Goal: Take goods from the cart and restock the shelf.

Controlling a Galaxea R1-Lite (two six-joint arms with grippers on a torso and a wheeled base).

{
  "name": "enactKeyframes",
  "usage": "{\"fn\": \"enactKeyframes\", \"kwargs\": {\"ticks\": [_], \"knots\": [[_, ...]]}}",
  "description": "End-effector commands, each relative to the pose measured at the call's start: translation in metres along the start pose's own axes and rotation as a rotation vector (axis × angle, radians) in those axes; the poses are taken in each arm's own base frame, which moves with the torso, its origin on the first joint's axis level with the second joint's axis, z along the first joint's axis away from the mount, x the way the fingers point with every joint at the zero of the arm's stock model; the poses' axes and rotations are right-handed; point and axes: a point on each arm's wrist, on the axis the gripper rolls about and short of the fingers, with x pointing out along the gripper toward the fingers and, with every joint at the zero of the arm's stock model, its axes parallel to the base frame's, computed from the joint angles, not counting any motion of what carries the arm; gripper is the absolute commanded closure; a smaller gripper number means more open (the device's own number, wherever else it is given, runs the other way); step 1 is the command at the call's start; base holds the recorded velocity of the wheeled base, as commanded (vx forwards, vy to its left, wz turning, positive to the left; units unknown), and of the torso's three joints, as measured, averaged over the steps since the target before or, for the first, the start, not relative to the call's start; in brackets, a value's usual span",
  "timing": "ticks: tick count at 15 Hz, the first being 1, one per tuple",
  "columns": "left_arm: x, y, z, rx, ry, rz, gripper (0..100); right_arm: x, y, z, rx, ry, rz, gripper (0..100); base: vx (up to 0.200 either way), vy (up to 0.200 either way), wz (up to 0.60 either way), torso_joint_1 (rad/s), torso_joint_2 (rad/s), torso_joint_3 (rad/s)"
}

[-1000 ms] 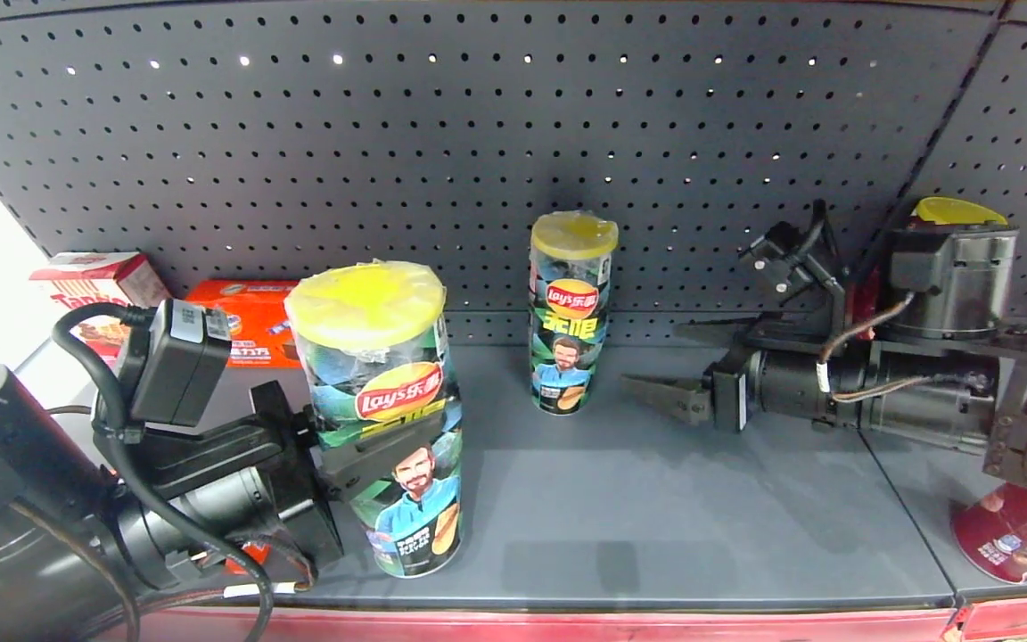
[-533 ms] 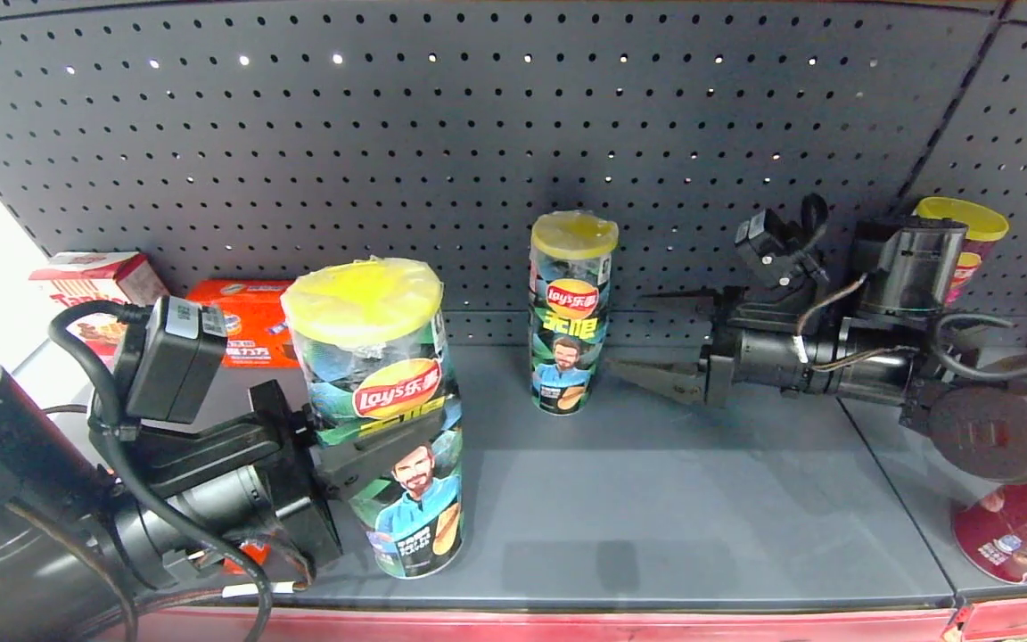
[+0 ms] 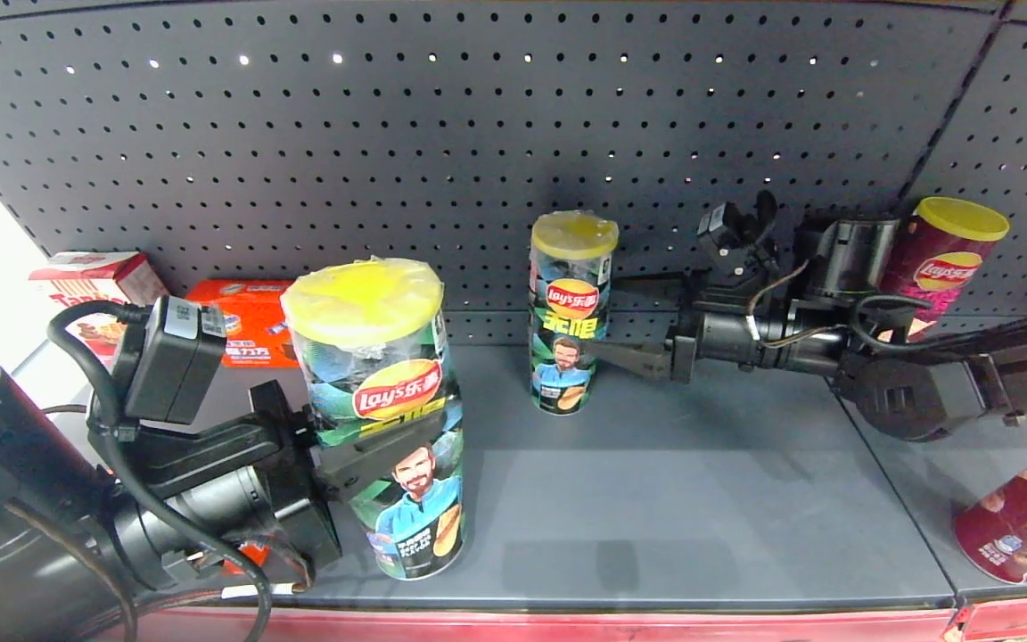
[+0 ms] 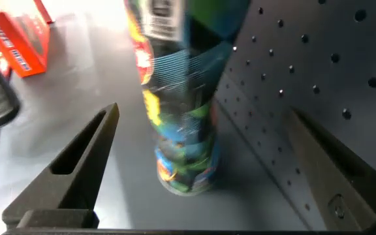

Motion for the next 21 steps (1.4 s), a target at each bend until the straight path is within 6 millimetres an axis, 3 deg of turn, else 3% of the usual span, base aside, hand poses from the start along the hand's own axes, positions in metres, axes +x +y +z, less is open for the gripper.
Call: {"fn": "enactKeyframes", "kwargs": {"ticks": [1, 8, 14, 15, 21], "knots": [[0.000, 0.000, 0.000, 0.001, -0.001, 0.000, 100, 0.012, -0.002, -0.009, 0.010, 0.007, 0.019, 0, 0.000, 0.000, 0.00, 0.000, 0.00, 0.000], [0.000, 0.000, 0.002, -0.011, -0.019, 0.002, 100, 0.043, -0.002, -0.023, 0.011, -0.002, 0.063, 0, 0.000, 0.000, 0.00, 0.000, 0.00, 0.000], [0.000, 0.001, 0.002, -0.019, -0.019, 0.005, 100, 0.058, -0.005, -0.033, 0.012, -0.011, 0.078, 0, 0.000, 0.000, 0.00, 0.000, 0.00, 0.000], [-0.001, 0.000, 0.001, -0.020, -0.017, 0.005, 100, 0.058, -0.005, -0.032, 0.015, -0.012, 0.071, 100, 0.000, 0.000, 0.00, 0.000, 0.00, 0.000], [-0.001, 0.001, 0.001, -0.021, -0.015, 0.007, 100, 0.058, -0.004, -0.034, 0.018, -0.009, 0.072, 100, 0.000, 0.000, 0.00, 0.000, 0.00, 0.000]]}}
